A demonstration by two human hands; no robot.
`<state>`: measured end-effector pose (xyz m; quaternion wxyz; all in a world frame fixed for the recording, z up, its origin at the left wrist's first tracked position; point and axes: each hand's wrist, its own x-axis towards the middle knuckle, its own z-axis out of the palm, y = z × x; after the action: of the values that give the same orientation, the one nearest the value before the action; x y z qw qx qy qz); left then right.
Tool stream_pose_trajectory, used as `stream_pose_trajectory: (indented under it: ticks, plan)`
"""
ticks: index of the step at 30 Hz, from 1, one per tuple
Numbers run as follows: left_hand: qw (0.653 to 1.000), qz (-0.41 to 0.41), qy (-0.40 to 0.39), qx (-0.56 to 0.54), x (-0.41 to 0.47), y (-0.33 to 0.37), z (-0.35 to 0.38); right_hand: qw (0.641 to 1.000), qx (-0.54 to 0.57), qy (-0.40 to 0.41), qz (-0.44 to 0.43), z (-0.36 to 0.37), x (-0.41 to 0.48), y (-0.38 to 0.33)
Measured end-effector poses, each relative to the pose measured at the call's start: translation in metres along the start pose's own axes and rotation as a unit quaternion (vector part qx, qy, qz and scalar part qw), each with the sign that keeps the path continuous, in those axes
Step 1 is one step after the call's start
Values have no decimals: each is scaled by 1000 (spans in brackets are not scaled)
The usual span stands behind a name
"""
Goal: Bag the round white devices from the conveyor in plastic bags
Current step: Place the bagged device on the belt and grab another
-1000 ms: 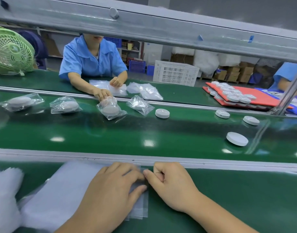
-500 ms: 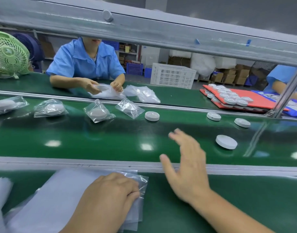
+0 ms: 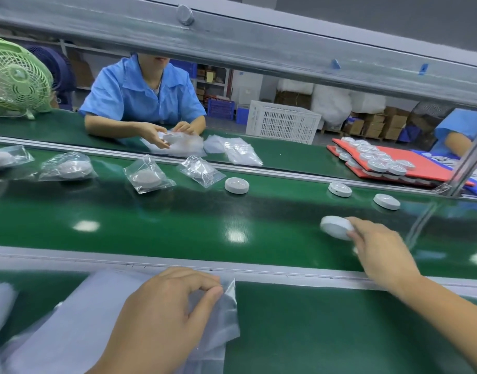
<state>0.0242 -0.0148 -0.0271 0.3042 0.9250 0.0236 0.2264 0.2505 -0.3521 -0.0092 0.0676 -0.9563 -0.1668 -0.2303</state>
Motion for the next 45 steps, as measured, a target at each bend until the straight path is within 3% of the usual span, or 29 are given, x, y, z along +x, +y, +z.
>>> stream_pose_trajectory:
  ticks: [1, 5, 8, 9, 12, 14, 15, 18, 20, 21, 24, 27, 30, 33, 37, 41, 43, 45]
  plan:
    - [1000, -12, 0, -11, 0, 0, -2, 996, 61, 10, -64, -7, -10, -21]
    - [999, -38, 10, -13, 1, 1, -7, 937, 221, -85, -259, -37, -58, -101]
    - [997, -50, 12, -61, 2, 3, -7, 874, 115, 61, -468, -40, -78, -130]
    - [992, -56, 6, -109, 2, 6, -7, 862, 101, 91, -489, -40, -79, -135]
    - [940, -74, -102, -316, 2, 19, -9, 872, 246, 122, -405, -31, -86, -156]
    - [897, -73, -168, -402, 0, 25, -13, 874, 379, 115, -281, -29, -92, -169]
    - [896, -72, -164, -406, -1, 26, -13, 867, 445, 94, -205, -31, -93, -175]
    - [942, -81, -4, -327, -4, 32, -4, 796, 598, -73, -56, -36, -91, -185]
    - [937, -81, 101, -325, -5, 34, 0, 747, 642, -169, -36, -39, -85, -190]
    - [932, -69, 125, -333, -5, 33, 2, 745, 641, -183, -35, -41, -79, -193]
    - [941, -36, 153, -300, -1, 26, 5, 787, 599, -148, -21, -42, -50, -203]
    - [971, -19, 169, -169, 5, 10, 3, 834, 546, -69, 26, -26, -5, -203]
    - [993, 40, 96, -48, 11, 0, -2, 888, 452, 18, 83, -4, 54, -197]
    - [991, 128, 4, 43, 12, -3, -1, 940, 329, -52, 77, 17, 100, -191]
    - [976, 147, -119, 104, 11, 2, -5, 911, 341, -227, 59, 41, 103, -203]
    - [958, 110, -230, 128, 16, 6, -10, 892, 377, -244, -45, 28, 54, -229]
    - [967, 112, -213, 81, 17, -2, -5, 886, 382, -249, -85, 15, 16, -226]
    - [962, 116, -221, 114, 18, -5, -6, 868, 420, -226, -134, 1, -21, -220]
